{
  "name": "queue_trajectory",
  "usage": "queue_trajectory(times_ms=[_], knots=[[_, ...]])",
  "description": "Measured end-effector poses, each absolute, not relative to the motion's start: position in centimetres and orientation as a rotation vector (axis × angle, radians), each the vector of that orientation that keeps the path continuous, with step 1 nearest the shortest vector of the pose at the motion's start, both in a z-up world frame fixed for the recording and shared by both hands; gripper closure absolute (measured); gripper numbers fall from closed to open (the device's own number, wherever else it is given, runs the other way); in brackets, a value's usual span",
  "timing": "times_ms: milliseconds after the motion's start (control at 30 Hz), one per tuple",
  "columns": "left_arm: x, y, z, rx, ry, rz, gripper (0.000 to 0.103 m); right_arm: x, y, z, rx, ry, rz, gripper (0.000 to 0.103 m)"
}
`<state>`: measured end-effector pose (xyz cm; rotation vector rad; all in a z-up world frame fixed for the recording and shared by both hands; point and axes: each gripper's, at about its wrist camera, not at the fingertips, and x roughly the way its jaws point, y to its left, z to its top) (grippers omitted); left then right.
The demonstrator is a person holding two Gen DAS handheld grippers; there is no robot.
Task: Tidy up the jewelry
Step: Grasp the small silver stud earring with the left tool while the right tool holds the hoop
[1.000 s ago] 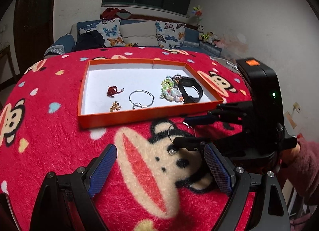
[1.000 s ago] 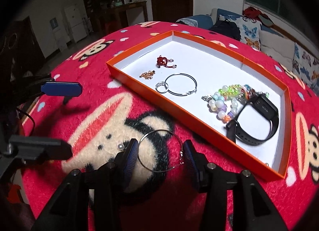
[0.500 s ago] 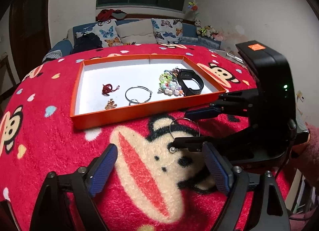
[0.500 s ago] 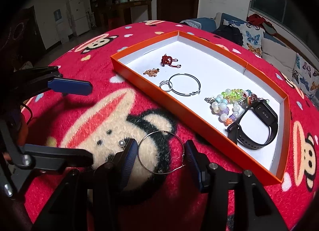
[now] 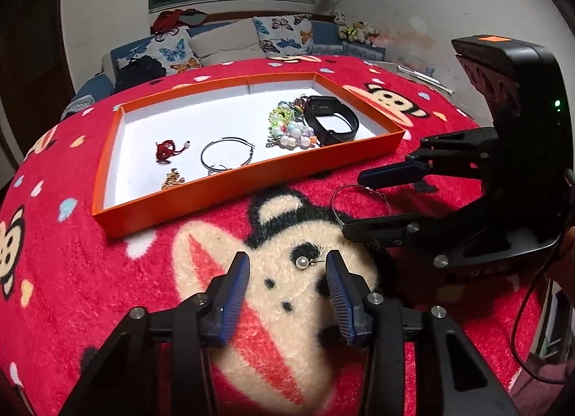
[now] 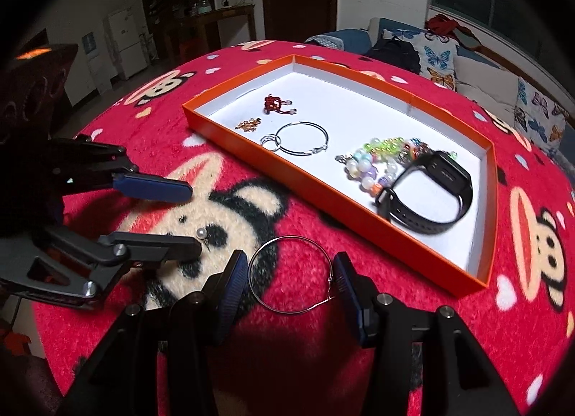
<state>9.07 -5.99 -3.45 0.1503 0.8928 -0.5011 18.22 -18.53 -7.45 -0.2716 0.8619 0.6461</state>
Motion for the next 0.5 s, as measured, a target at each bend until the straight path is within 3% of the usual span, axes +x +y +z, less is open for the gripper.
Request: queue_trajectory(times_ms=[167, 500], knots=[[9.35, -6.54, -3.68, 0.179, 0.89, -0.533, 0.063, 18.26, -18.7, -7.65, -0.251, 0.867, 0.639, 0.048], [9.96, -6.44, -3.81, 0.148, 0.91, -0.615, 0.063, 18.27, -18.78, -7.73, -0.24, 0.869, 0.638, 0.048]])
